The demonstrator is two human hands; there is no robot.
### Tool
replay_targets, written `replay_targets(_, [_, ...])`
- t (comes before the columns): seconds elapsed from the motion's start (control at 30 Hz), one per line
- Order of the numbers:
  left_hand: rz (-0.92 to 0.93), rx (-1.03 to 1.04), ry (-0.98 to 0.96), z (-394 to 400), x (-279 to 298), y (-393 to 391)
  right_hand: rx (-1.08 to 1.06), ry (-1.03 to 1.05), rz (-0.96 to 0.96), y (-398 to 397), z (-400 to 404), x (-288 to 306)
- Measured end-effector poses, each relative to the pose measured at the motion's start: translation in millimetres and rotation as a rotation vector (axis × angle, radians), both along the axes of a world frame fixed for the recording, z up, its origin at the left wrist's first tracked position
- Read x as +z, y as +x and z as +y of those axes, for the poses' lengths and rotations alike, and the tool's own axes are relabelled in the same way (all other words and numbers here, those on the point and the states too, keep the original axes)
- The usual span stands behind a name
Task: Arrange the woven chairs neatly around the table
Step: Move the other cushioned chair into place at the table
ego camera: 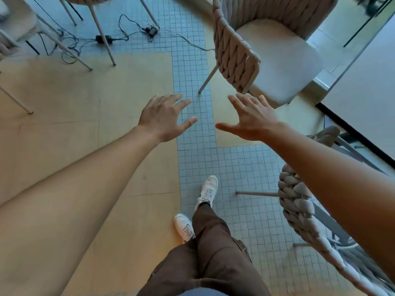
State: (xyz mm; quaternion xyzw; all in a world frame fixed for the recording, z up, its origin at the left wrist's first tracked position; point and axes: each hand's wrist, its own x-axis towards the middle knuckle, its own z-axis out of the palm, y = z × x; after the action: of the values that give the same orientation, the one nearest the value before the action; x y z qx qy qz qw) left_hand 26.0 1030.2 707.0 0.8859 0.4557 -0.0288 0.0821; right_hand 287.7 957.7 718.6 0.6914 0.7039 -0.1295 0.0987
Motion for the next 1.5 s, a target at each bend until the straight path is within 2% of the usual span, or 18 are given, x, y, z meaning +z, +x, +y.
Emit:
replay_targets(0.47, [0.028, -0.045, 0.053, 147, 17, 70, -0.059, 0.012, 0.066, 81, 144, -4])
replay_targets(0.8, [0.045, -0.101, 0.035, 220, 15, 111, -0.085, 0.009, 0.056, 117, 210, 0])
replay_targets(1.07, [0.048, -0.218, 0.011, 292, 2, 129, -0.193, -0.012, 0.072, 121, 253, -12])
replay_targets(1.5, [0.103, -0.489, -0.001, 450, -22, 138, -0.477, -0.033, 0.133, 87, 330, -51])
